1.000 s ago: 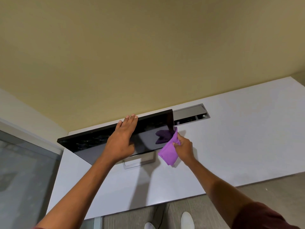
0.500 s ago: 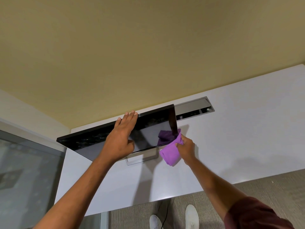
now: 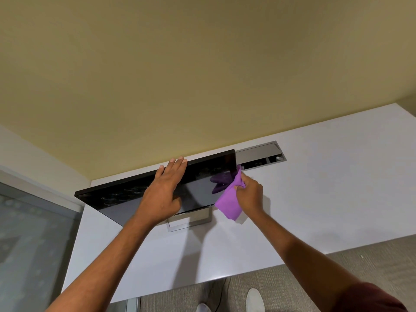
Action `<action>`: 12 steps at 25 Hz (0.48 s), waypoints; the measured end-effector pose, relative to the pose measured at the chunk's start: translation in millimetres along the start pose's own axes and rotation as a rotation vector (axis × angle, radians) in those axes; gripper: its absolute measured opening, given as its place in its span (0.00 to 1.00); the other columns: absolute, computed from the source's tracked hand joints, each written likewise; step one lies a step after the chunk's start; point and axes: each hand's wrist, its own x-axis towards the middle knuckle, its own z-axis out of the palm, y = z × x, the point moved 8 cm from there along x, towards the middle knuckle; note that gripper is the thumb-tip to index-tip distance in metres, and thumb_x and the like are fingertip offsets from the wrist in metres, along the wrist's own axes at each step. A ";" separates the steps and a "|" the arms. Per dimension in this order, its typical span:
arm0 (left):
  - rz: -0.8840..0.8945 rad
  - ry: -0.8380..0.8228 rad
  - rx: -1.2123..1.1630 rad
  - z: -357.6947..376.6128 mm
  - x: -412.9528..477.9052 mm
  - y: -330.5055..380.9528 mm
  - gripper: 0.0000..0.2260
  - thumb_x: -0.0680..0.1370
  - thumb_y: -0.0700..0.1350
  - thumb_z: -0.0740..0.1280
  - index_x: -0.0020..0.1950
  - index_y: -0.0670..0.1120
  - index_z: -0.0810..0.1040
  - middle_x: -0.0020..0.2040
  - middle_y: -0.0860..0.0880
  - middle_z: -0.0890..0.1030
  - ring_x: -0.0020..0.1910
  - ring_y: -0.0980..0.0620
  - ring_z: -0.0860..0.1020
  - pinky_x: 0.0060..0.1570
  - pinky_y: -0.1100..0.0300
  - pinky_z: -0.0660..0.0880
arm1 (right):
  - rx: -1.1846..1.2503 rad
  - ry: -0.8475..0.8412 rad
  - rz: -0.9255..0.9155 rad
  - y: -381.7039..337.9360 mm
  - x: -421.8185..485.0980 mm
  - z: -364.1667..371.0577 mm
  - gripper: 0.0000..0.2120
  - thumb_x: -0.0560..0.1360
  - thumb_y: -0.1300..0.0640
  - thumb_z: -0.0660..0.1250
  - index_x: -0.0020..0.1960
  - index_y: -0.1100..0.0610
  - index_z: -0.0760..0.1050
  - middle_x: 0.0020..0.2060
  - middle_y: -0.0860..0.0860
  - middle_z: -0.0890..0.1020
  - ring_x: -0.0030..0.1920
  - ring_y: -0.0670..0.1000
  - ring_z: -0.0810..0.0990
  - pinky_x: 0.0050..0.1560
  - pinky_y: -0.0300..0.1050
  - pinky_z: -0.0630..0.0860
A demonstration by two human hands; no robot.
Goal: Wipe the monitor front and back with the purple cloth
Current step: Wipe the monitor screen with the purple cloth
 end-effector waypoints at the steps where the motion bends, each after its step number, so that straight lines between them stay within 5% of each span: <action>1: 0.003 0.002 0.004 -0.3 -0.4 0.2 0.50 0.68 0.32 0.64 0.87 0.52 0.48 0.87 0.55 0.47 0.86 0.55 0.42 0.85 0.49 0.45 | 0.005 0.005 -0.019 -9.1 -0.5 -3.8 0.30 0.81 0.71 0.67 0.79 0.51 0.74 0.56 0.56 0.87 0.53 0.57 0.84 0.48 0.47 0.79; 9: 0.026 -0.005 0.036 -3.8 -0.9 -2.3 0.48 0.70 0.36 0.65 0.87 0.53 0.50 0.87 0.54 0.49 0.86 0.55 0.46 0.85 0.49 0.47 | 0.177 0.128 -0.266 -80.9 -18.8 -33.2 0.36 0.78 0.77 0.59 0.78 0.48 0.76 0.58 0.42 0.86 0.61 0.49 0.83 0.57 0.30 0.73; 12: 0.030 -0.006 0.039 -3.9 -1.0 -0.7 0.48 0.70 0.36 0.66 0.87 0.53 0.50 0.87 0.54 0.49 0.86 0.54 0.46 0.85 0.50 0.47 | 0.156 0.172 -0.464 -102.7 -23.0 -36.5 0.40 0.74 0.82 0.56 0.79 0.53 0.75 0.73 0.44 0.80 0.75 0.44 0.76 0.75 0.43 0.73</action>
